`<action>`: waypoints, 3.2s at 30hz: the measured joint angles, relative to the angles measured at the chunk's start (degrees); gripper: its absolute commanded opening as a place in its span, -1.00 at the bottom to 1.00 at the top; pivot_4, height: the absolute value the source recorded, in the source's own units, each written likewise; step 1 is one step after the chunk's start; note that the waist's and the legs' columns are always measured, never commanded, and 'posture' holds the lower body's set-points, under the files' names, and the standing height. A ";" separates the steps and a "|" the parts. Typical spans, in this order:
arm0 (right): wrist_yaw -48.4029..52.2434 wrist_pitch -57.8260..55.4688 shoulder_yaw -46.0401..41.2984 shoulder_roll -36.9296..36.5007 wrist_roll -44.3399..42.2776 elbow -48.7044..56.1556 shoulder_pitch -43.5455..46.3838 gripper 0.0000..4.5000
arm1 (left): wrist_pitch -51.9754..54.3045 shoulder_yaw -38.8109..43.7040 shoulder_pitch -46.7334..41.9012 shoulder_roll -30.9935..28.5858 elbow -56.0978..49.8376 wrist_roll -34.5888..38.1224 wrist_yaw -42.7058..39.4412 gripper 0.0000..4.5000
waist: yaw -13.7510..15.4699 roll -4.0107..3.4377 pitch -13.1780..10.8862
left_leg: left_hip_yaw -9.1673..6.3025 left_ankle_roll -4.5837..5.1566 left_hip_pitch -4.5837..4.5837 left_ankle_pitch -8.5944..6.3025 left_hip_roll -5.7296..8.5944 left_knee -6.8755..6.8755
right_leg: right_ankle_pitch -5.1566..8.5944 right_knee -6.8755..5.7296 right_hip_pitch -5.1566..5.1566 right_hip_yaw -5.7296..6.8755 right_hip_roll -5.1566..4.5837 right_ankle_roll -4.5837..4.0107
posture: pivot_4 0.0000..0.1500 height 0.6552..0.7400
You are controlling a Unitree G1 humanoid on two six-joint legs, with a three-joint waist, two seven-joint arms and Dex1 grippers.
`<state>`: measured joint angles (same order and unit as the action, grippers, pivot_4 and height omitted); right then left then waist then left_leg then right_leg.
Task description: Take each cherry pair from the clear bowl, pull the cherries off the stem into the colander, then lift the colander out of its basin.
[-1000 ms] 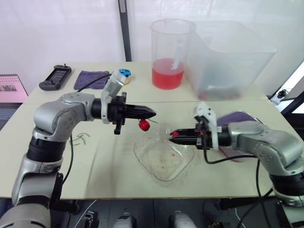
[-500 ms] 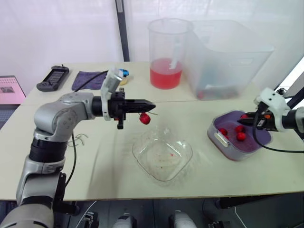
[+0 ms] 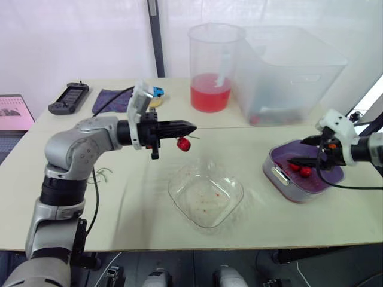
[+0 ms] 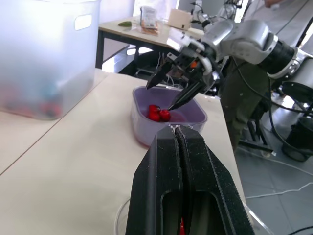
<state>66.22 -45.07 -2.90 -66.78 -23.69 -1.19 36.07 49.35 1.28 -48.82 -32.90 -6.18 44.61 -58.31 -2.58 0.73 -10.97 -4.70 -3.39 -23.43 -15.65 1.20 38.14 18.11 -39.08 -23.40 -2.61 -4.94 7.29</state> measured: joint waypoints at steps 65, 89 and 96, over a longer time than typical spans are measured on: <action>-21.55 -18.28 -1.96 16.20 -15.94 16.40 0.91 -0.63 | 1.38 0.08 -1.39 6.04 -0.80 2.37 4.94 -1.00 | 1.79 0.06 0.01 | -0.08 0.11 -0.05 -0.06 0.10 0.07 | -0.01 0.02 0.06 0.11 -0.06 0.00 | 1.00 0.85; 2.51 2.47 1.53 -6.32 0.90 -6.46 -9.28 0.97 | -1.81 0.86 3.32 -0.34 -0.94 -0.24 3.64 -1.00 | 0.35 -0.01 -0.03 | 0.05 0.10 0.02 -0.05 0.02 0.01 | 0.00 0.03 0.04 0.00 -0.02 0.00 | 1.00 0.85; 9.77 0.93 -0.44 -2.89 -6.46 -1.21 6.89 0.97 | 0.70 5.70 7.13 -3.19 -3.91 1.23 7.58 -1.00 | -0.08 -0.09 -0.02 | 0.01 0.09 0.04 -0.06 -0.08 -0.07 | 0.00 0.05 0.01 -0.02 0.09 0.00 | 1.00 0.85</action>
<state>75.99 -44.14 -3.34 -69.67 -30.16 -2.40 42.96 50.05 6.98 -41.69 -36.09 -10.09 45.83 -50.73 -2.65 0.64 -10.99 -4.70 -3.30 -23.39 -15.71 1.12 38.07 18.11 -39.03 -23.39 -2.63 -4.86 7.29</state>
